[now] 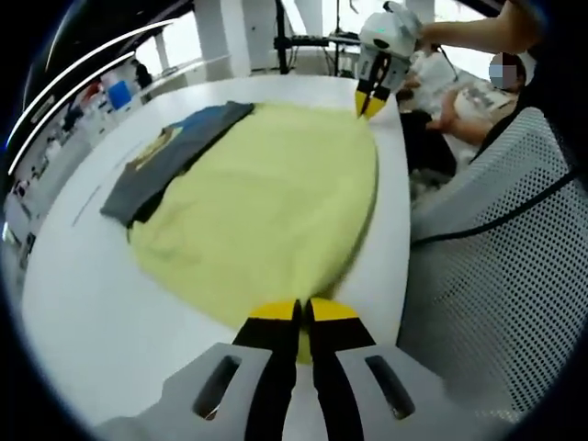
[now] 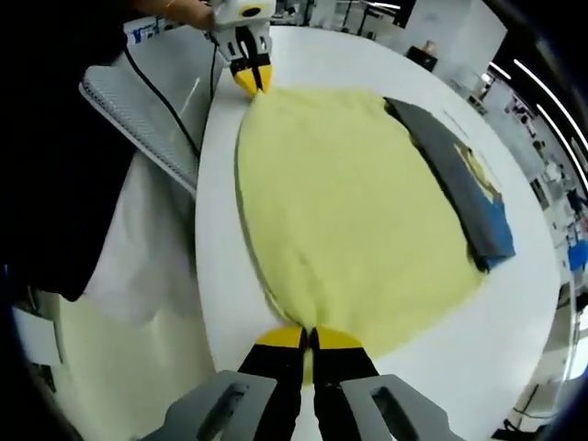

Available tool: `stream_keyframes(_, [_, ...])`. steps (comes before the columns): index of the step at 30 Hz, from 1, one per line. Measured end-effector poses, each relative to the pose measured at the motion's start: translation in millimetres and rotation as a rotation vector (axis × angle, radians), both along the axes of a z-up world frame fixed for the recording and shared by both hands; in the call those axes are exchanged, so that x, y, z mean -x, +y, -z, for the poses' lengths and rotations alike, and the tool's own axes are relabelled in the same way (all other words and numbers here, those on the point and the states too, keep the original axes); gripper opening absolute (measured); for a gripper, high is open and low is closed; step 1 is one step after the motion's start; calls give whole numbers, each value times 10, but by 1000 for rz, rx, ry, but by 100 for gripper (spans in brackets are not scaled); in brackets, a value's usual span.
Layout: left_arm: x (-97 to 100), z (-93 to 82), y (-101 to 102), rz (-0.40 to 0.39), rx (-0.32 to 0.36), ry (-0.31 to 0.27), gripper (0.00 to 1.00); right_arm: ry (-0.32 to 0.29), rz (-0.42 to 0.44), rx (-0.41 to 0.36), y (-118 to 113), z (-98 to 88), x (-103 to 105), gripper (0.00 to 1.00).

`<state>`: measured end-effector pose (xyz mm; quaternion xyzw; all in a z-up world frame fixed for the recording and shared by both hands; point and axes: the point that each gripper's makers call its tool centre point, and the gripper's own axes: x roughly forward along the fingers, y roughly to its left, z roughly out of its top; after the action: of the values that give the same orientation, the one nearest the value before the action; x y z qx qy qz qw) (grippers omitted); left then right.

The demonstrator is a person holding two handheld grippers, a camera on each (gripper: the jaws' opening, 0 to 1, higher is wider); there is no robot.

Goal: Fold the garment on the visible template until the final outline fits inside the template.

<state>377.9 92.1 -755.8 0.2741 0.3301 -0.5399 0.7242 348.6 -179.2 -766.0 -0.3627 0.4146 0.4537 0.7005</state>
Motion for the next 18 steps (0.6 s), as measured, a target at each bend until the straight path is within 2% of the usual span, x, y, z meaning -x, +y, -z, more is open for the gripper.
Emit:
stream_keyframes(4, [-17, -91, -2, -8, 10, -31, 1, -19, 16, -4, -4, -96, -14, 0])
stream_keyframes(10, [-29, -187, 4, -23, 7, -38, 1, -37, 38, -17, 2, -244, -25, 0])
stream_keyframes(18, [0, -331, 27, -28, -11, -16, 1, -19, 63, -51, 16, -421, 14, 0])
